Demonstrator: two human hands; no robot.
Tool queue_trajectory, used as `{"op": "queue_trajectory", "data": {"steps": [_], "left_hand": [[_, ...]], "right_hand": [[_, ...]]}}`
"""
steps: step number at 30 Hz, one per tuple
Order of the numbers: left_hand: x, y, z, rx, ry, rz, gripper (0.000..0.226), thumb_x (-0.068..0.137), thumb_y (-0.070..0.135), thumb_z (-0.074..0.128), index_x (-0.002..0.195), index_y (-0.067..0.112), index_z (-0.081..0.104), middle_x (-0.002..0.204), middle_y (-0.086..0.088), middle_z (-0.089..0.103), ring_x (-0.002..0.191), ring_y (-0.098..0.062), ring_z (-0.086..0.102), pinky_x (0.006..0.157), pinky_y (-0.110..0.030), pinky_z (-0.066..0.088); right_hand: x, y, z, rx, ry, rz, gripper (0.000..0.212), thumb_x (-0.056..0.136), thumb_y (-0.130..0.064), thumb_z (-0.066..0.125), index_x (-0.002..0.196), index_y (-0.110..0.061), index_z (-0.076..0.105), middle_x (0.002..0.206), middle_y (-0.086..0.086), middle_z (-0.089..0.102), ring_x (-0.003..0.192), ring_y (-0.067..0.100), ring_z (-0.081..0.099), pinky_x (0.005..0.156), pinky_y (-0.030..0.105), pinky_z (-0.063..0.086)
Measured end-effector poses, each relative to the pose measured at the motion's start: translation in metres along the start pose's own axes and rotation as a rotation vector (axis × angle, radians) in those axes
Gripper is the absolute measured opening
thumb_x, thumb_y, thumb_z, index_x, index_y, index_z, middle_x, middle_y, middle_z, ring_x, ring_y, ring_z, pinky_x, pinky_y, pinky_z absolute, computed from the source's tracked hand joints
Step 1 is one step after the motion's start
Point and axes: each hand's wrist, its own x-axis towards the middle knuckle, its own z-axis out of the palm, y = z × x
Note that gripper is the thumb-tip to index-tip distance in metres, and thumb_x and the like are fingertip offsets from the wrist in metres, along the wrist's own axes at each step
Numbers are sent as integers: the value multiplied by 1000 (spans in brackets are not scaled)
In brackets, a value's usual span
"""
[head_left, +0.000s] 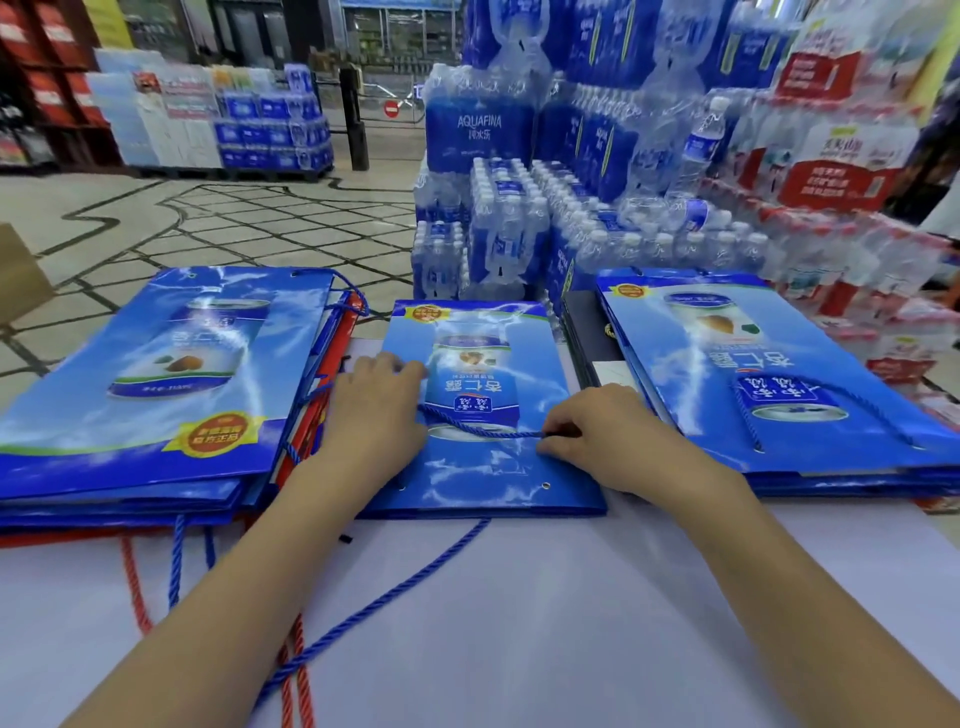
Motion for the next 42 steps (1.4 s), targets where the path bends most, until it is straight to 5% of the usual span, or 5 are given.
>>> {"op": "queue_trajectory", "data": {"steps": [3, 6, 31, 37, 42], "left_hand": [[-6, 18, 3, -437, -91, 295, 53, 84, -1, 49, 132, 19, 55, 129, -2, 55, 121, -19, 46, 101, -27, 37], [-8, 27, 13, -406, -56, 470, 14, 92, 21, 60, 104, 23, 69, 99, 7, 60, 97, -10, 50, 88, -28, 42], [-17, 41, 6, -619, 155, 527, 6, 88, 22, 67, 92, 19, 71, 82, 8, 66, 77, -9, 53, 70, -19, 43], [-21, 40, 3, -564, 21, 586, 4, 91, 18, 66, 93, 21, 68, 84, 16, 60, 82, -4, 52, 74, -11, 38], [-21, 44, 1, -332, -25, 773, 13, 96, 21, 55, 96, 20, 68, 88, 5, 62, 85, -18, 51, 79, -35, 45]], "right_hand": [[1, -1, 1, 7, 15, 4, 20, 91, -44, 62, 92, -26, 71, 89, -6, 67, 93, 20, 56, 82, 31, 34], [-1, -2, 0, 2, 7, 7, 19, 90, -43, 65, 94, -26, 71, 94, -7, 69, 95, 17, 57, 89, 32, 39], [-10, 5, -13, 325, 12, -65, 18, 95, -37, 61, 93, -30, 77, 83, -12, 73, 68, -9, 54, 59, 11, 36], [-24, 7, -28, 85, -245, 33, 45, 75, -62, 71, 115, -43, 65, 115, -21, 58, 110, 10, 42, 90, 26, 37], [-27, 10, -25, 31, -340, 65, 66, 65, -64, 76, 126, -48, 56, 133, -25, 48, 126, 16, 31, 105, 38, 37]]}}
